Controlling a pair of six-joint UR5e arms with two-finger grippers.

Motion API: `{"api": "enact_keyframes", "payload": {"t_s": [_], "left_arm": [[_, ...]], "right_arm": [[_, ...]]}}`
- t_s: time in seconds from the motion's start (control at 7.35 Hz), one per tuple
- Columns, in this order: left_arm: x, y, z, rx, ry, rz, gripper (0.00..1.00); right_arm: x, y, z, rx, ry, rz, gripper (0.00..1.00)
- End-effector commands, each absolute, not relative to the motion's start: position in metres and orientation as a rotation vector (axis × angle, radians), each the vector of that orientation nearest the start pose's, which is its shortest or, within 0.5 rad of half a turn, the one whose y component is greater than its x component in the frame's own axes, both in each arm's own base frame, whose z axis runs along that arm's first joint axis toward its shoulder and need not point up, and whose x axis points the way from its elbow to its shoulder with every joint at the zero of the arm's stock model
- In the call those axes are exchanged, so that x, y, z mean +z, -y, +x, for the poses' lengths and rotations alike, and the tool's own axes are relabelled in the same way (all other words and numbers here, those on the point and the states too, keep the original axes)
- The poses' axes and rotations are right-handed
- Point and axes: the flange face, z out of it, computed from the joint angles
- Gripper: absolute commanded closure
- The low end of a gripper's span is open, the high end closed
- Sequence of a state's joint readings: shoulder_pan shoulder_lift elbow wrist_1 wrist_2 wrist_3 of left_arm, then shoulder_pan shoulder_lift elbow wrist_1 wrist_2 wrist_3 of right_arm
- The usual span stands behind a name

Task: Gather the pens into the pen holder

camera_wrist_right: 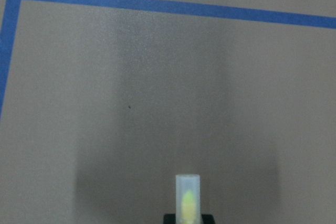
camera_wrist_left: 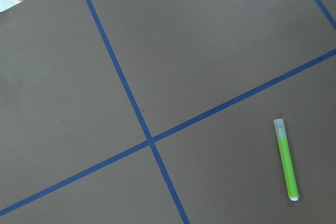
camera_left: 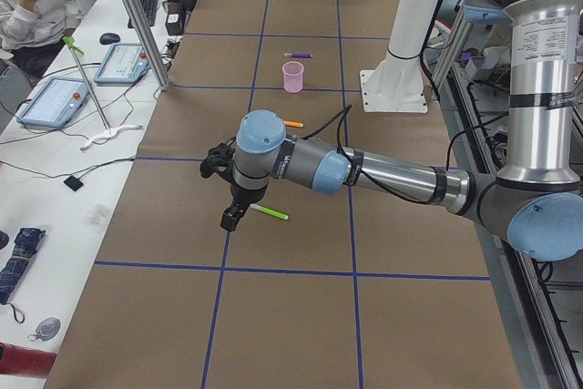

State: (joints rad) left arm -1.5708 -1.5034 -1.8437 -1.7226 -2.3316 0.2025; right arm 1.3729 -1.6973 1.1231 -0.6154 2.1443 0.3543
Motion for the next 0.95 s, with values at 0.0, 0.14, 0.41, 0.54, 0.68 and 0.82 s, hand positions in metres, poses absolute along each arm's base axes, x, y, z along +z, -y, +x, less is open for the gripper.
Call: {"api": "enact_keyframes", "payload": {"t_s": [0.0,0.14,0.41,0.54,0.68,0.82], "left_arm": [[0.539,0.474,-0.065,0.327,-0.717,0.416,0.00],[0.540,0.474,-0.065,0.326,-0.717,0.414,0.00],[0.539,0.474,-0.065,0.327,-0.717,0.416,0.00],[0.539,0.474,-0.065,0.327,-0.717,0.416,0.00],[0.535,0.474,-0.065,0.330,-0.716,0.423,0.00],[0.527,0.477,-0.065,0.340,-0.712,0.453,0.00]], "right_arm": [[0.812,0.423,-0.004,0.024,0.659,0.257,1.00],[0.797,0.429,-0.005,0.014,0.667,0.288,1.00],[0.748,0.445,-0.007,-0.014,0.694,0.381,1.00],[0.705,0.461,-0.010,-0.044,0.709,0.467,1.00],[0.650,0.483,-0.015,-0.074,0.732,0.569,1.00],[0.593,0.496,-0.025,-0.125,0.768,0.666,1.00]]}}
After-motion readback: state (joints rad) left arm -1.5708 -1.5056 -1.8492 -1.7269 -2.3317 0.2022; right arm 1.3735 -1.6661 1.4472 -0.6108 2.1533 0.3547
